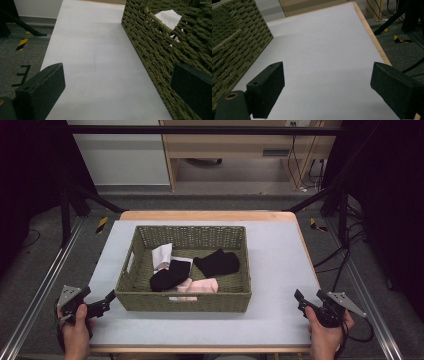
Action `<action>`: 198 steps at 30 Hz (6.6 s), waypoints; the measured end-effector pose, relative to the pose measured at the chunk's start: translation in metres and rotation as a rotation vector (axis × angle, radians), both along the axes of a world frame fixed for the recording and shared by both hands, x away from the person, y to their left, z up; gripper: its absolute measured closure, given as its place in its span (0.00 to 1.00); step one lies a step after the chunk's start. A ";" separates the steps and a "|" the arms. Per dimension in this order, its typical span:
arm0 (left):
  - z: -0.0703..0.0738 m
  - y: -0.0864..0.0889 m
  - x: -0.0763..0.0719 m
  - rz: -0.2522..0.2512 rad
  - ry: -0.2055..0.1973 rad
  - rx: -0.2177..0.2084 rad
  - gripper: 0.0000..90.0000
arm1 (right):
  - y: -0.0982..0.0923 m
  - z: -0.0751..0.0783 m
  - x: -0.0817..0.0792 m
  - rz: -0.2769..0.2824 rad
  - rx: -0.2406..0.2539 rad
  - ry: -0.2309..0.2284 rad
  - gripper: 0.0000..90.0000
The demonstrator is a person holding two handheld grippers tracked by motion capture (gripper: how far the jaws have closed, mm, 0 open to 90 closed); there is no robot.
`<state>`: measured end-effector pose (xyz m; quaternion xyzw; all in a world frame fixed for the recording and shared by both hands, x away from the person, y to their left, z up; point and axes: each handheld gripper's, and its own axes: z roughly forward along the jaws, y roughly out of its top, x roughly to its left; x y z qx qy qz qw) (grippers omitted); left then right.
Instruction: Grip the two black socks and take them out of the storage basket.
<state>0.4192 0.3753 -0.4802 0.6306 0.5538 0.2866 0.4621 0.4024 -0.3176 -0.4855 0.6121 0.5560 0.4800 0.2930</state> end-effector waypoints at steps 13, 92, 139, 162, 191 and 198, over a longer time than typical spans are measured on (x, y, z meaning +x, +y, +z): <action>0.000 -0.002 0.000 -0.014 0.003 0.020 0.00 | 0.031 0.046 0.001 0.055 -0.033 -0.066 0.16; 0.000 -0.009 0.003 -0.060 0.028 0.085 0.00 | 0.262 0.035 0.175 0.229 -0.249 0.225 0.53; 0.000 -0.010 0.005 -0.061 0.043 0.086 0.00 | 0.256 0.083 0.143 0.231 0.049 -0.088 0.99; 0.000 -0.011 0.005 -0.061 0.042 0.094 0.00 | 0.203 0.127 0.109 0.161 0.024 -0.503 0.99; 0.000 -0.012 0.004 -0.059 0.036 0.109 0.01 | 0.069 0.052 0.086 -0.150 -0.065 -0.357 0.98; 0.000 -0.012 0.004 -0.057 0.037 0.110 0.01 | 0.051 0.028 0.079 -0.181 -0.078 -0.258 0.98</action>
